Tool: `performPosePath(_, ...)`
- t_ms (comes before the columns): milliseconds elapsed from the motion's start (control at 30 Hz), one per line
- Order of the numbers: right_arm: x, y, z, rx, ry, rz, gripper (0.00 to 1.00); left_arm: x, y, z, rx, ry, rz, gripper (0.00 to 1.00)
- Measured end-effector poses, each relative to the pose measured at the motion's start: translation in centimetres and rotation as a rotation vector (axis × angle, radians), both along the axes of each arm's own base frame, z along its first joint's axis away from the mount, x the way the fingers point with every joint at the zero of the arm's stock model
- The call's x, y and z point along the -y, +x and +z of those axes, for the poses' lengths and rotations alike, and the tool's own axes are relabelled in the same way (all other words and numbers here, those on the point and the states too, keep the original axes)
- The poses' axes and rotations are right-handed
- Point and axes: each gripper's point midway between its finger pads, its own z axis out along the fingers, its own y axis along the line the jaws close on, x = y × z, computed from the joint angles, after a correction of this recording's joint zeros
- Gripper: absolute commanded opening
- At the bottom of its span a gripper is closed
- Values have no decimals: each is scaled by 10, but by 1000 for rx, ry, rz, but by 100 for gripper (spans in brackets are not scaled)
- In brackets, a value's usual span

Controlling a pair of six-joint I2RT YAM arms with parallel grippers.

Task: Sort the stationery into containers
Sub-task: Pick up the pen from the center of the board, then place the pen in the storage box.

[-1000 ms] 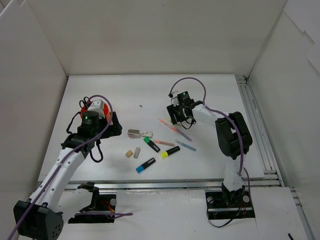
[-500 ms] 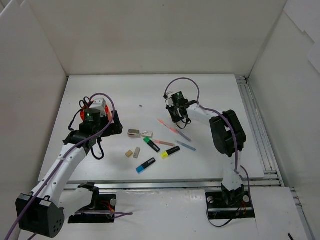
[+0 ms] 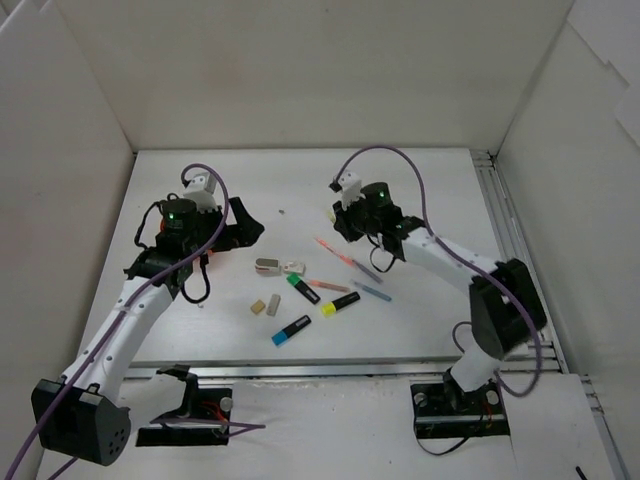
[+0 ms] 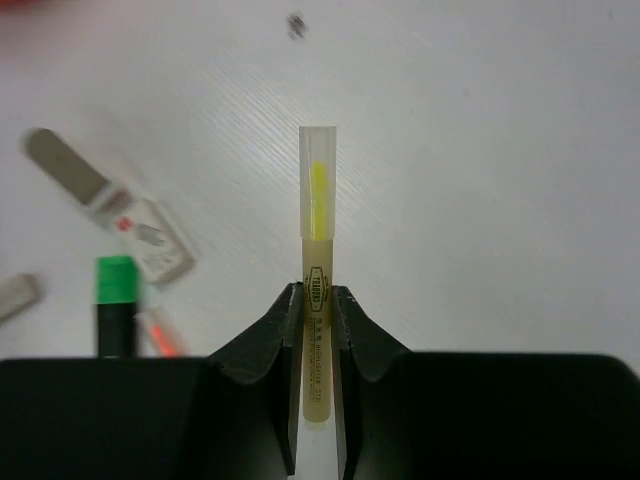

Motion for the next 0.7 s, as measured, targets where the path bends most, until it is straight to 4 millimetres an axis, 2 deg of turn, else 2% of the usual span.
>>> performPosePath(133, -31, -38, 63, 136, 228, 108, 0, 14, 2, 14, 21, -90, -14, 100)
performPosePath(200, -47, -58, 83, 162, 315, 159, 0, 21, 3, 21, 38, -133, -18, 99)
performPosePath(267, -61, -73, 94, 168, 369, 202, 0, 29, -1, 26, 56, -169, -28, 100)
performPosePath(467, -97, -106, 101, 136, 441, 273, 0, 48, -15, 45, 115, -233, -54, 98)
performPosePath(567, -108, -116, 105, 129, 463, 284, 0, 53, -16, 51, 137, -241, -48, 86)
performPosePath(667, -114, -123, 107, 123, 474, 290, 0, 55, -15, 48, 135, -234, -31, 79)
performPosePath(700, -116, -124, 108, 122, 477, 290, 0, 55, -14, 47, 133, -230, -23, 70)
